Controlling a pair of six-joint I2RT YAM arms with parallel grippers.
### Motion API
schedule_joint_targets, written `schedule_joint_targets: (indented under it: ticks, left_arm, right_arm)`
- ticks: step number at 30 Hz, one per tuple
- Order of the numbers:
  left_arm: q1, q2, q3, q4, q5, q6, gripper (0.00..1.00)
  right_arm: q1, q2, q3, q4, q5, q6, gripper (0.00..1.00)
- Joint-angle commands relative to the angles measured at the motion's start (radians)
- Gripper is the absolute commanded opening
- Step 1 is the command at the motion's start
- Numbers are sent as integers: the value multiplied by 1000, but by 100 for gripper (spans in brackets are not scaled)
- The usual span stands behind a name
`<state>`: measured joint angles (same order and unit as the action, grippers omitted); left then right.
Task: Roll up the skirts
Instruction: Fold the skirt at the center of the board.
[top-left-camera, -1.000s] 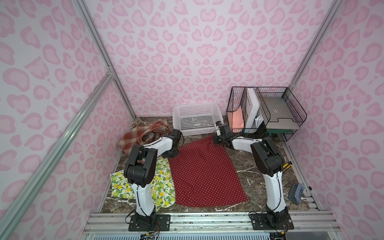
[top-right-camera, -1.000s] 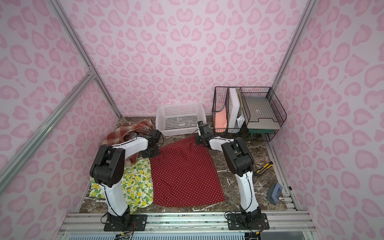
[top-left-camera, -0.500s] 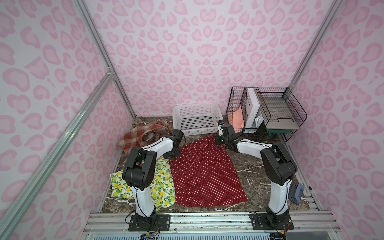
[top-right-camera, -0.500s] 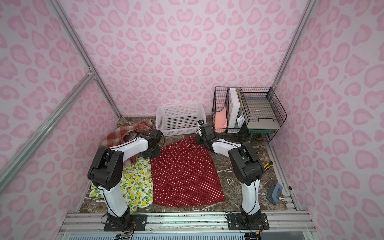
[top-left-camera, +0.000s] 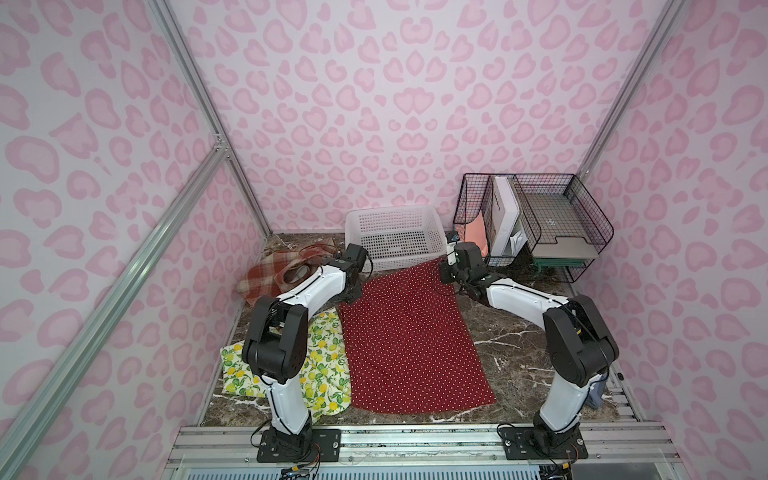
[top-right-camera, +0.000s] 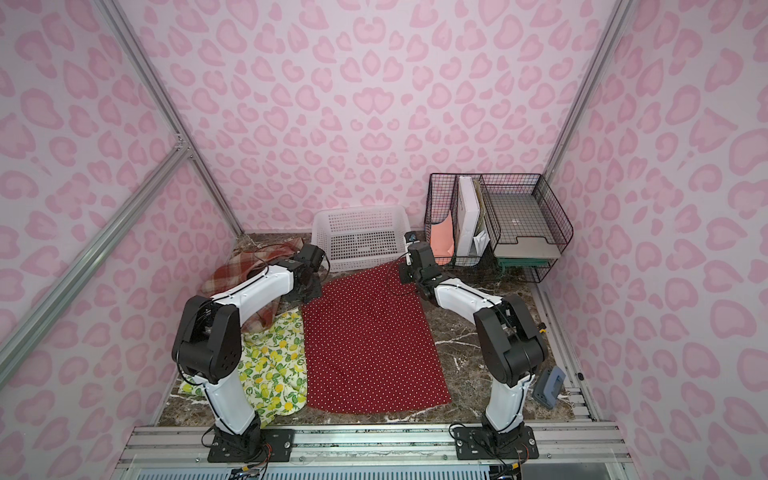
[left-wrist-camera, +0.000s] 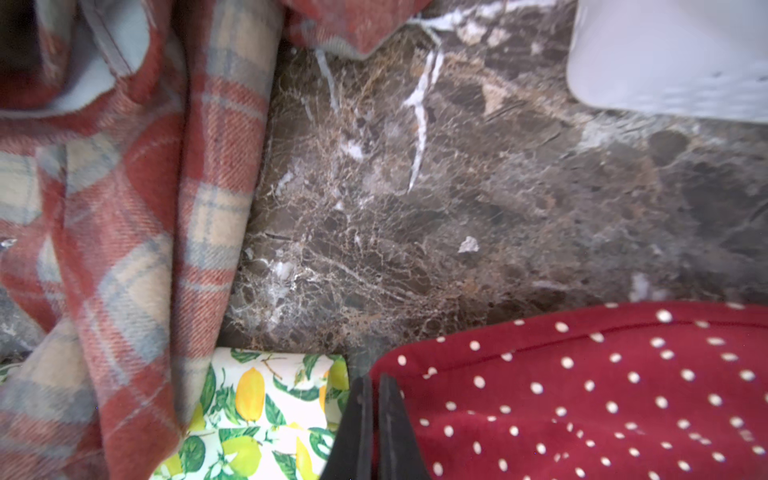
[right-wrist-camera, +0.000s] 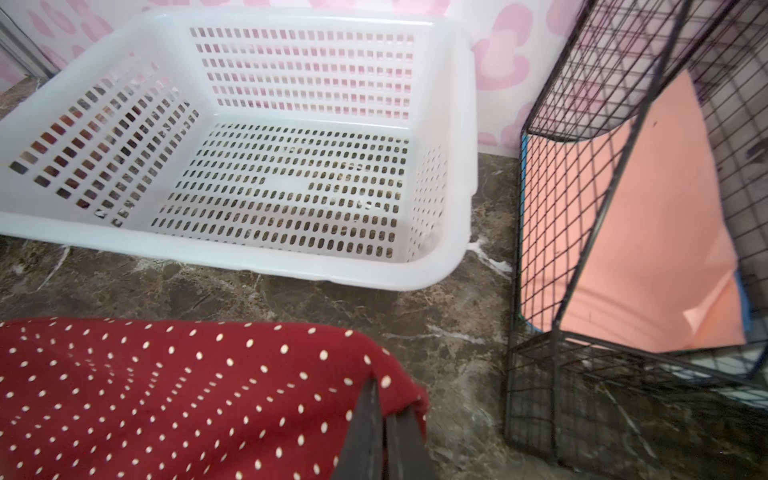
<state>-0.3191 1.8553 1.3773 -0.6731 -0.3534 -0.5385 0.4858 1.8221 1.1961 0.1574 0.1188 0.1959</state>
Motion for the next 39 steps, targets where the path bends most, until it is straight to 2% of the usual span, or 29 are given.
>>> schedule_joint_targets:
  ticks: [1, 8, 12, 21, 29, 36, 39]
  left_arm:
    - [0, 22, 43, -2, -20, 39, 0]
    - [1, 41, 70, 29, -68, 70, 0]
    - [1, 74, 146, 31, -112, 105, 0]
    - [12, 90, 169, 69, -89, 131, 0]
    - [1, -45, 25, 96, -55, 74, 0]
    - [-52, -206, -150, 110, -30, 24, 0]
    - [-102, -264, -217, 99, -59, -7, 0]
  right_arm:
    - [-19, 0, 25, -3, -3, -12, 0]
    - [-40, 34, 110, -27, -43, -41, 0]
    - [-44, 49, 157, -45, -79, -51, 0]
    - [-45, 26, 174, -47, -106, -46, 0]
    - [-38, -124, -36, -7, -77, 1, 0]
    - [-18, -330, -243, -26, -42, 73, 0]
    - [13, -429, -344, -46, 4, 104, 0]
